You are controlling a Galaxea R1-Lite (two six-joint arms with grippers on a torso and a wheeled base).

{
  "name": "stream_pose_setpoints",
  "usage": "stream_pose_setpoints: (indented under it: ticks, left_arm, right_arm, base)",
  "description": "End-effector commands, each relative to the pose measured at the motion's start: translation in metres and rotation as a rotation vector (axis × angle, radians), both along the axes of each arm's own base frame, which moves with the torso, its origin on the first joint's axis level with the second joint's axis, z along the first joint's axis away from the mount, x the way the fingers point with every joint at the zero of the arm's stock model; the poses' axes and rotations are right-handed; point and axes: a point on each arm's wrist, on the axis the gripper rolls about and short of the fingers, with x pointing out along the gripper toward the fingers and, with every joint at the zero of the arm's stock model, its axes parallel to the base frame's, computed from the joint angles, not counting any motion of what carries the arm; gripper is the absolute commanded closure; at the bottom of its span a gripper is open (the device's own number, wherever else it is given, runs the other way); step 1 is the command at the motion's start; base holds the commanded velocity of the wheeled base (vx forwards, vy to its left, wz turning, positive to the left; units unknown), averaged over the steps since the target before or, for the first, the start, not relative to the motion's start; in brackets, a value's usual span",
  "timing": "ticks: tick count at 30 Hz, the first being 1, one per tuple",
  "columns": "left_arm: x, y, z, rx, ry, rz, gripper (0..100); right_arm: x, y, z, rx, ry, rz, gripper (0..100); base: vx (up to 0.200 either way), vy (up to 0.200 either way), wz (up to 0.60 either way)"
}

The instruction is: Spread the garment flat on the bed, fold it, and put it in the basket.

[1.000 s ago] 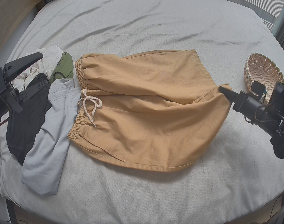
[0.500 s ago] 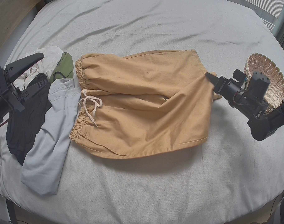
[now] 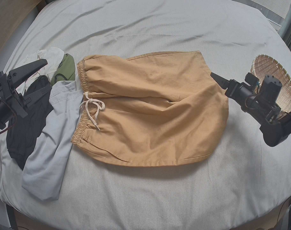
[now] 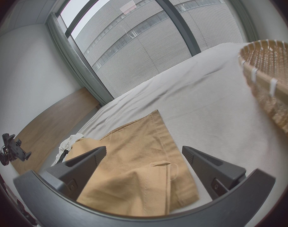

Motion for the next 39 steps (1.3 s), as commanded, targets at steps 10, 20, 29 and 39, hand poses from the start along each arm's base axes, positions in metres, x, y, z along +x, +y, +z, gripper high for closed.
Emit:
stream_pose_setpoints:
  ticks: [10, 20, 29, 39]
  left_arm:
    - [-0.002, 0.000, -0.005, 0.003, 0.010, 0.004, 0]
    - [-0.003, 0.000, -0.006, -0.001, 0.003, 0.003, 0]
    - [-0.004, 0.001, -0.007, -0.003, 0.006, 0.008, 0]
    - [-0.004, 0.001, -0.009, -0.003, 0.012, 0.009, 0]
  right_arm:
    - [-0.082, -0.017, -0.057, -0.062, 0.267, 0.061, 0]
    - [-0.063, 0.007, -0.088, -0.034, 0.246, 0.130, 0]
    - [-0.068, 0.031, -0.084, 0.027, 0.183, 0.220, 0]
    - [-0.113, 0.017, -0.059, 0.056, 0.152, 0.265, 0]
  base:
    - [0.000, 0.000, 0.00]
    - [0.000, 0.000, 0.00]
    - [0.000, 0.000, 0.00]
    - [0.000, 0.000, 0.00]
